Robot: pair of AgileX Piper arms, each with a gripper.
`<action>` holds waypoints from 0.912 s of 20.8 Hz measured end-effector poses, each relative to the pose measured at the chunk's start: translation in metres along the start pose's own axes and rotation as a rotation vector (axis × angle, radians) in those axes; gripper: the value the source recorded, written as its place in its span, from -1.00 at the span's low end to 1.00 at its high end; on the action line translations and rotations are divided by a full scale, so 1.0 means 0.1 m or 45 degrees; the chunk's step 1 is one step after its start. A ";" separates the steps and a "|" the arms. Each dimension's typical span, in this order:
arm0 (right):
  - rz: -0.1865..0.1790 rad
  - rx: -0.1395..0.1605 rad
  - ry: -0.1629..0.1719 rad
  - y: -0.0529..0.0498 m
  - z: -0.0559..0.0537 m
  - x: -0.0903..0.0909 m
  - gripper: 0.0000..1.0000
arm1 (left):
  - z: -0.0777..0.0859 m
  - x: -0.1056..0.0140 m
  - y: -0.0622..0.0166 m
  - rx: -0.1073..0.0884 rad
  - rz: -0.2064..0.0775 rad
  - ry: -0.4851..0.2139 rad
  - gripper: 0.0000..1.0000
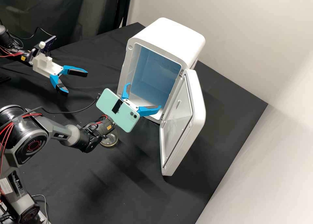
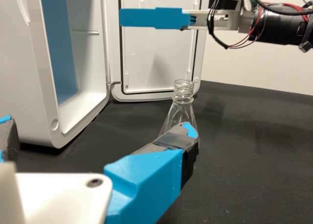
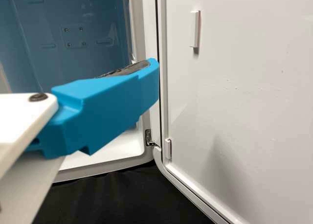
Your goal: Place the flask in the incubator
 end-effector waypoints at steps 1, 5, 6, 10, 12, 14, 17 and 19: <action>0.000 0.000 0.000 0.00 0.00 0.00 1.00 | 0.00 0.00 -0.001 0.003 -0.002 -0.005 1.00; 0.000 0.003 0.000 0.00 0.00 0.00 1.00 | 0.03 0.00 -0.001 0.019 -0.011 -0.032 1.00; 0.000 0.003 0.000 0.00 0.00 0.00 1.00 | 0.03 0.00 -0.003 0.021 -0.014 -0.037 1.00; 0.002 0.009 0.003 0.00 0.00 0.00 1.00 | 0.04 -0.01 0.005 0.026 -0.010 -0.041 1.00; 0.008 0.010 0.009 -0.01 0.01 -0.03 1.00 | 0.04 -0.01 0.009 0.022 -0.005 -0.044 1.00; 0.013 0.005 0.006 -0.02 0.05 -0.09 1.00 | 0.05 0.00 0.006 0.019 -0.007 -0.051 1.00; 0.020 0.007 -0.023 -0.02 0.14 -0.21 1.00 | 0.11 0.02 -0.011 0.024 -0.019 -0.087 1.00; 0.043 0.001 -0.014 -0.01 0.16 -0.29 1.00 | 0.16 0.02 -0.039 0.020 -0.032 -0.107 1.00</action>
